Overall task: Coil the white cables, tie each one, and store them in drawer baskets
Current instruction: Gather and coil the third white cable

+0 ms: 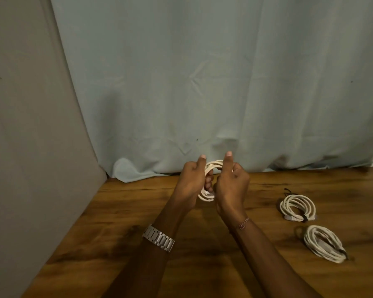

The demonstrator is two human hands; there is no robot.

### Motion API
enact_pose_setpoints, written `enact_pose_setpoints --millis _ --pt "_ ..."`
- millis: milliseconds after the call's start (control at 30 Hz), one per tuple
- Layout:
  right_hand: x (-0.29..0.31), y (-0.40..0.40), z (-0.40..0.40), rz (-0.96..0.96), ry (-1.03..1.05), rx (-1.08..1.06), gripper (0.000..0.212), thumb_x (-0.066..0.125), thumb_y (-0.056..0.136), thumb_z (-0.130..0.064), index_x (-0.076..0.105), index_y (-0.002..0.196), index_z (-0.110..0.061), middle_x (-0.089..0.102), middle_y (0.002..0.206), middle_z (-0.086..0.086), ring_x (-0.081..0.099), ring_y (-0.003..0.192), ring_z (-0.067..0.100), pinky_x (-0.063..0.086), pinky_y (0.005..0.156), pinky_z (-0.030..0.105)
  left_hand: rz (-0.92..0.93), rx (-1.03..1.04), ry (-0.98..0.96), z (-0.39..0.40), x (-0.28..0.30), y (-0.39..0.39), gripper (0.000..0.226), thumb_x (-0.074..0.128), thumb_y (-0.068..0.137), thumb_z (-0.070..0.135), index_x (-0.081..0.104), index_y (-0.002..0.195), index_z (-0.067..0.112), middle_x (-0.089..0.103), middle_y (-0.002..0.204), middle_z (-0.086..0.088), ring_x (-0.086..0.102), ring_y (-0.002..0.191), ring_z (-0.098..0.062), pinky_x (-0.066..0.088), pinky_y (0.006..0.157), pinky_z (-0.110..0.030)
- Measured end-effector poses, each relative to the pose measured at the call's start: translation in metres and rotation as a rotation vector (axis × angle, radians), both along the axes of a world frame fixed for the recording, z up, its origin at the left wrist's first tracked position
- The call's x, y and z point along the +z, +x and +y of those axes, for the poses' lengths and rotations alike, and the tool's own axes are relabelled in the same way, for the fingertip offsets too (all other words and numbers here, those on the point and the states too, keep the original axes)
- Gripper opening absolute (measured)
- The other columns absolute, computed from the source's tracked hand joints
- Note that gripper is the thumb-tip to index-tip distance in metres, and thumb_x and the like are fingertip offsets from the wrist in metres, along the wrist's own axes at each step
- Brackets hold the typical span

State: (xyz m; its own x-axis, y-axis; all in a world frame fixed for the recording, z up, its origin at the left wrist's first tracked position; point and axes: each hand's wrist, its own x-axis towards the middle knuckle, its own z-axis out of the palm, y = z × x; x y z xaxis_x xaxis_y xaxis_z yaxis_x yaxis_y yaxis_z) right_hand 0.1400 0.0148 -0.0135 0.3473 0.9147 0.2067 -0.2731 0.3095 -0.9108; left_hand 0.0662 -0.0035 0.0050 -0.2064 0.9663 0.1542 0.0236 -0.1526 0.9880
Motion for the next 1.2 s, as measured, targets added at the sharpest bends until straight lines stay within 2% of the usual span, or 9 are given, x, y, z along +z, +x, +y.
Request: enact_pose_setpoints --millis 133,267,433,533,600,667,900,1033,1200 --pt "0.003 0.005 0.003 -0.15 0.087 -0.106 0.054 0.053 0.103 -0.042 0.05 0.059 -0.009 0.053 0.042 -0.005 0.05 0.039 0.004 0.041 0.047 0.026 0.172 -0.018 0.104 -0.001 0.005 -0.012 0.047 0.038 0.109 0.024 0.069 0.081 0.004 0.068 0.064 -0.002 0.062 0.057 -0.009 0.049 0.058 -0.021" --pt "-0.003 0.002 0.005 -0.274 0.153 -0.145 0.058 0.051 0.102 -0.045 0.054 0.062 -0.004 0.059 0.051 0.005 0.058 0.049 0.018 0.047 0.054 0.038 0.137 -0.031 0.121 -0.005 0.009 -0.007 0.045 0.036 0.107 0.019 0.062 0.071 0.009 0.058 0.054 -0.003 0.052 0.048 -0.012 0.043 0.053 -0.025" --pt "-0.005 -0.003 0.008 -0.296 0.16 -0.236 0.058 0.049 0.104 -0.043 0.044 0.053 -0.014 0.045 0.045 -0.005 0.041 0.045 0.009 0.034 0.053 0.035 0.244 0.071 0.148 0.004 -0.005 0.001 0.052 0.037 0.102 0.05 0.051 0.063 0.021 0.052 0.055 -0.003 0.049 0.053 -0.02 0.04 0.058 -0.042" --pt "0.0 -0.004 0.012 -0.25 0.074 -0.243 0.045 0.05 0.103 -0.045 0.057 0.075 -0.011 0.057 0.059 -0.005 0.053 0.054 0.008 0.04 0.057 0.032 0.273 0.085 0.112 0.002 -0.002 0.004 0.066 0.035 0.104 0.054 0.05 0.051 0.018 0.051 0.047 0.001 0.05 0.046 -0.018 0.041 0.055 -0.033" --pt "0.004 -0.003 0.016 -0.204 -0.004 -0.219 0.04 0.052 0.101 -0.048 0.055 0.096 -0.009 0.064 0.075 0.001 0.063 0.068 0.017 0.048 0.064 0.034 0.21 0.046 0.094 0.0 -0.002 0.005 0.064 0.039 0.104 0.053 0.047 0.051 0.018 0.046 0.043 0.001 0.045 0.04 -0.012 0.038 0.048 -0.025" --pt "0.002 -0.001 0.021 -0.182 -0.062 -0.223 0.041 0.05 0.101 -0.049 0.057 0.099 -0.008 0.064 0.077 0.003 0.064 0.075 0.022 0.047 0.067 0.034 0.162 -0.022 0.076 0.0 -0.004 0.004 0.061 0.044 0.102 0.052 0.047 0.054 0.015 0.043 0.043 0.0 0.042 0.038 -0.01 0.037 0.044 -0.022" --pt "0.0 0.005 0.028 -0.147 -0.08 -0.248 0.062 0.039 0.104 -0.054 0.063 0.071 -0.008 0.068 0.065 0.006 0.067 0.066 0.026 0.056 0.069 0.045 0.088 -0.202 0.091 0.002 -0.007 0.007 0.047 0.043 0.107 0.035 0.058 0.068 0.013 0.039 0.044 0.005 0.038 0.043 -0.009 0.038 0.049 -0.024" --pt "0.006 0.013 0.028 -0.169 -0.049 -0.233 0.057 0.04 0.105 -0.048 0.062 0.075 -0.006 0.066 0.069 0.006 0.065 0.072 0.025 0.05 0.069 0.038 -0.061 -0.301 0.091 0.002 -0.009 0.01 0.038 0.039 0.108 0.029 0.052 0.076 0.012 0.034 0.048 0.01 0.029 0.043 -0.003 0.028 0.045 -0.017" --pt "0.006 0.027 0.024 -0.247 -0.002 -0.063 0.055 0.034 0.107 -0.045 0.06 0.074 -0.01 0.067 0.07 0.009 0.065 0.07 0.028 0.053 0.071 0.046 -0.209 -0.369 0.115 0.004 -0.011 0.011 0.039 0.034 0.11 0.027 0.043 0.074 0.013 0.028 0.051 0.008 0.024 0.042 -0.002 0.021 0.043 -0.016"
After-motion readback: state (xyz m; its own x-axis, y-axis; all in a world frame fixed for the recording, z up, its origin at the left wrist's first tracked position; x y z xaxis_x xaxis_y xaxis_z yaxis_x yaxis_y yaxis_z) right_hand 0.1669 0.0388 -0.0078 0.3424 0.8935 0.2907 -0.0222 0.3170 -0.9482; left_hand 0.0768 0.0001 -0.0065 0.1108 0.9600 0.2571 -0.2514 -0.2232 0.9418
